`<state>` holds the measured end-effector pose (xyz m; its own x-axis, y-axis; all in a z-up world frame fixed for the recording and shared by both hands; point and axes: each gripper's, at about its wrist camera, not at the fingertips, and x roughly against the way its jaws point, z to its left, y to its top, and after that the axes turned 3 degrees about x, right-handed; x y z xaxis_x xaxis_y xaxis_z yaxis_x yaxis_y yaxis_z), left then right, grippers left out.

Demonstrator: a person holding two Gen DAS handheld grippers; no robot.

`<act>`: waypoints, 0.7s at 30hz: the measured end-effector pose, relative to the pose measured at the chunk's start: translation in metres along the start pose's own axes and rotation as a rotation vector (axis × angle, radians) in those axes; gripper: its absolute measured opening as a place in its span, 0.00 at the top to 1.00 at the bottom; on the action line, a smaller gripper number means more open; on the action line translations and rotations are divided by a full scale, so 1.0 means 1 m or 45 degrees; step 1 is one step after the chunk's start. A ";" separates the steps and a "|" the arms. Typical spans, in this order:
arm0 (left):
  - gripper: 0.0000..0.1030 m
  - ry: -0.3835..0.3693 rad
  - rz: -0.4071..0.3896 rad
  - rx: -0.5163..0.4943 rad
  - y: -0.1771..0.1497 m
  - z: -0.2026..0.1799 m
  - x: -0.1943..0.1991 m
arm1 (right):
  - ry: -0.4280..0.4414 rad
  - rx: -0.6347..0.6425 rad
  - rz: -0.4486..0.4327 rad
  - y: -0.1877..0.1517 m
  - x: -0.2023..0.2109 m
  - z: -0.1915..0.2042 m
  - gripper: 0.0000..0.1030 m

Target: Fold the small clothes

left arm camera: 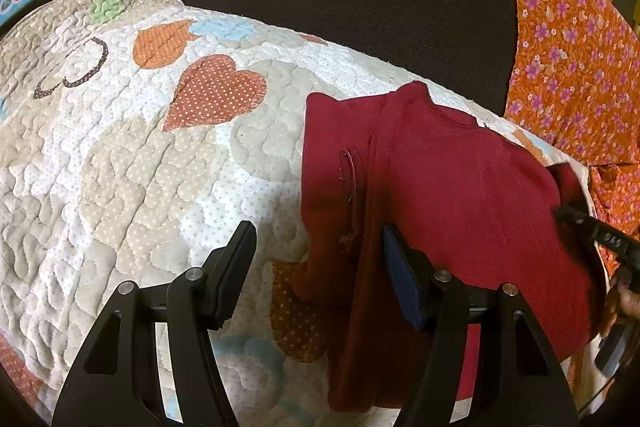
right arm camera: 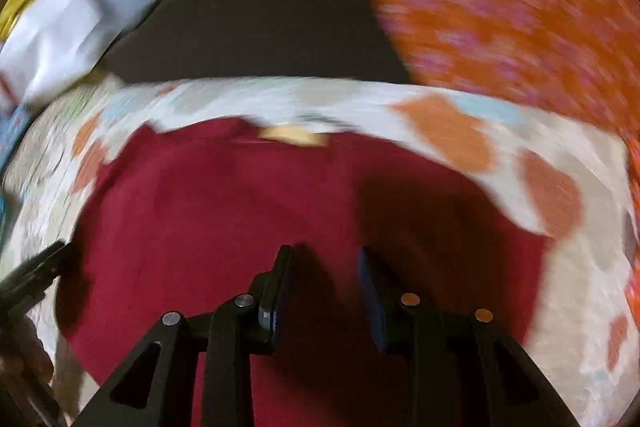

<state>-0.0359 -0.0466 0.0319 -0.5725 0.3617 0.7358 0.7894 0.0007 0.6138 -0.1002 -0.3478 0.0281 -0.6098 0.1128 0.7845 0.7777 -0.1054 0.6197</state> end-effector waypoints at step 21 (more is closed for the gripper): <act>0.38 -0.117 -0.045 0.096 0.009 0.017 0.017 | 0.316 0.051 0.046 -0.004 0.012 0.074 0.61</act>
<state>-0.0345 -0.0243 0.0445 -0.5805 0.4441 0.6824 0.7853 0.0841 0.6133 -0.0987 -0.2728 0.0332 -0.5965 -0.1367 0.7909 0.8021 -0.0653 0.5936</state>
